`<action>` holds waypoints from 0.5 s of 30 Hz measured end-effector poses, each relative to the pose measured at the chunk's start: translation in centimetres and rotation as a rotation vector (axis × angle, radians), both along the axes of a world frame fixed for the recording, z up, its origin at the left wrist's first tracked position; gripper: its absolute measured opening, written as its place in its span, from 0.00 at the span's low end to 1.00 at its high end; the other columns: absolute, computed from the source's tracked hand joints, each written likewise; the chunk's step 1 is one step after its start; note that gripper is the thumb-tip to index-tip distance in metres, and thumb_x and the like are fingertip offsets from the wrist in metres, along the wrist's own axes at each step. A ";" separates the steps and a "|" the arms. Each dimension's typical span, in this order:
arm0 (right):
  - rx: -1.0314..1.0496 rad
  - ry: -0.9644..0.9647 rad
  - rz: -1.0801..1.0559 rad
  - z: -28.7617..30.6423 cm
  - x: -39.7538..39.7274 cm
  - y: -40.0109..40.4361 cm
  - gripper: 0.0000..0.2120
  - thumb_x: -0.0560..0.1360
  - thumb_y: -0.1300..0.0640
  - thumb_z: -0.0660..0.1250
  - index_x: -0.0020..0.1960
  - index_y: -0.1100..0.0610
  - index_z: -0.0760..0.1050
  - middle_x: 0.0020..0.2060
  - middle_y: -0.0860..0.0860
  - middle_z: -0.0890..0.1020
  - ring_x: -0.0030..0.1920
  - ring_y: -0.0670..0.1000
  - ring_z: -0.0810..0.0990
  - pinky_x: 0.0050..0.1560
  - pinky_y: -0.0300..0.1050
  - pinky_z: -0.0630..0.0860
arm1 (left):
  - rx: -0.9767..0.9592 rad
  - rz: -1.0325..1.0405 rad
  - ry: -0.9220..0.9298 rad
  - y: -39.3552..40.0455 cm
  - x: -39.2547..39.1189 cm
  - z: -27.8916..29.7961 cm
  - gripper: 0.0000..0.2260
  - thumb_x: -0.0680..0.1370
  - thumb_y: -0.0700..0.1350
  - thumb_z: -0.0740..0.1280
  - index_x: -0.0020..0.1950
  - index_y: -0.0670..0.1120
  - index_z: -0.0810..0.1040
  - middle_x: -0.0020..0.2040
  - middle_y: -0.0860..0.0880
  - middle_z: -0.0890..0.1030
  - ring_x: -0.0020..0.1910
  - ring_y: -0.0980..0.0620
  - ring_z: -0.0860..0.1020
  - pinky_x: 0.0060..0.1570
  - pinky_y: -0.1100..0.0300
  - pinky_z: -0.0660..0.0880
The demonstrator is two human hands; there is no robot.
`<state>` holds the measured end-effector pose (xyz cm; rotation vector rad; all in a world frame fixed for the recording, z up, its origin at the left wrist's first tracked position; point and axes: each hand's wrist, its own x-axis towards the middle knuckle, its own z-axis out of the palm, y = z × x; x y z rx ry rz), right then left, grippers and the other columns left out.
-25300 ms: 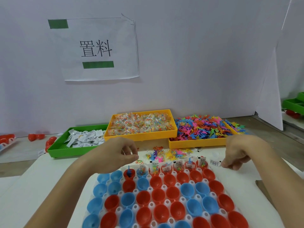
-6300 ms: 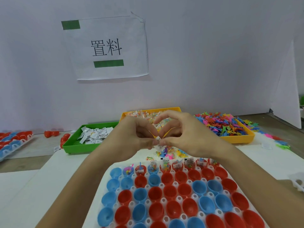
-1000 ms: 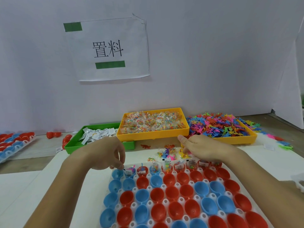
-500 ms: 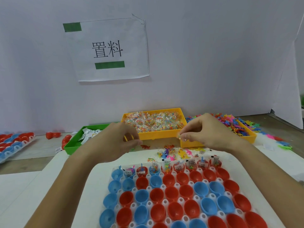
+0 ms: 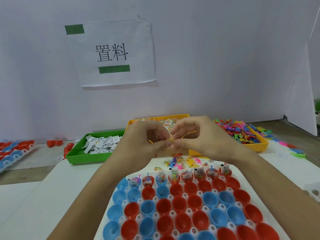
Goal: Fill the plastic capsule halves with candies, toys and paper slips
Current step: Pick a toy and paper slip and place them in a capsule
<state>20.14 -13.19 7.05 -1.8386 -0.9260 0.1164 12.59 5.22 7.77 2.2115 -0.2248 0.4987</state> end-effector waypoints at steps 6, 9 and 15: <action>0.012 0.035 0.042 0.1 -0.1 0.2 0.03 0.75 0.63 0.73 0.49 0.58 0.84 0.38 0.52 0.87 0.42 0.49 0.87 0.45 0.38 0.82 | 0.000 0.012 0.024 0.1 -0.1 0.0 0.04 0.74 0.36 0.72 0.42 0.43 0.80 0.38 0.46 0.82 0.39 0.51 0.81 0.40 0.56 0.79; 0.032 0.073 0.070 0.2 -0.1 0.3 0.04 0.76 0.62 0.73 0.50 0.59 0.84 0.39 0.52 0.87 0.42 0.50 0.87 0.44 0.39 0.82 | 0.011 -0.027 0.057 0.8 -0.3 0.4 0.04 0.75 0.35 0.72 0.43 0.41 0.79 0.39 0.43 0.83 0.39 0.47 0.82 0.42 0.53 0.79; 0.068 0.068 -0.007 0.3 0.5 -0.4 0.05 0.78 0.64 0.69 0.50 0.61 0.83 0.41 0.54 0.87 0.42 0.51 0.87 0.43 0.40 0.83 | 0.263 0.026 0.270 5.5 -1.2 0.9 0.07 0.76 0.37 0.71 0.44 0.49 0.80 0.38 0.51 0.81 0.34 0.54 0.78 0.45 0.47 0.78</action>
